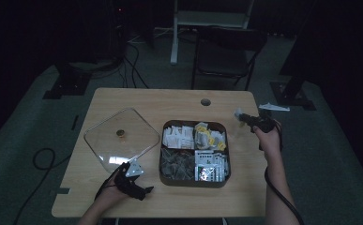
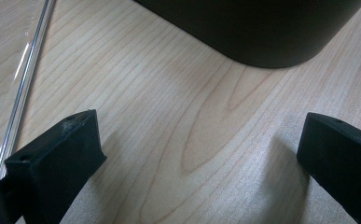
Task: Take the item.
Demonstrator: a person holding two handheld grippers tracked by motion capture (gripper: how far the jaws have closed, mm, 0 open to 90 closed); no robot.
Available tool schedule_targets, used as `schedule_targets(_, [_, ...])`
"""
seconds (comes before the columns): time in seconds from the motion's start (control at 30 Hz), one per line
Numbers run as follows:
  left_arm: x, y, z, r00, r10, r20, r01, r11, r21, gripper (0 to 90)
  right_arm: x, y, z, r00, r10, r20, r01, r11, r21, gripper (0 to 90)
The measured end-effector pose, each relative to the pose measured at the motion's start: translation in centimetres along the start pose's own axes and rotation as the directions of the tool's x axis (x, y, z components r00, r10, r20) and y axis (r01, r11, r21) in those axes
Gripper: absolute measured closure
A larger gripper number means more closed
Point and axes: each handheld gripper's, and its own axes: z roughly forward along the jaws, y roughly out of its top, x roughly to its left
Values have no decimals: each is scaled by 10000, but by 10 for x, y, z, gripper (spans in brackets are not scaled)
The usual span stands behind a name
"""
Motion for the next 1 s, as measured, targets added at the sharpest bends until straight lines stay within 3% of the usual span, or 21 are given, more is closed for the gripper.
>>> schedule_targets(0.23, [0,0,0,10000,9,-2,-9,10000,7,4,-3,-6,0,9998,220,-20,-220,9997,63,773])
schedule_targets(0.5, [0,0,0,10000,8,-2,-8,10000,5,4,-1,-4,-6,9990,454,23,-453,9982,-396,528])
schedule_targets(1.0, [0,0,0,10000,3,-1,-3,10000,1,4,14,-5,-16,9990,-347,-297,332,9982,-504,249])
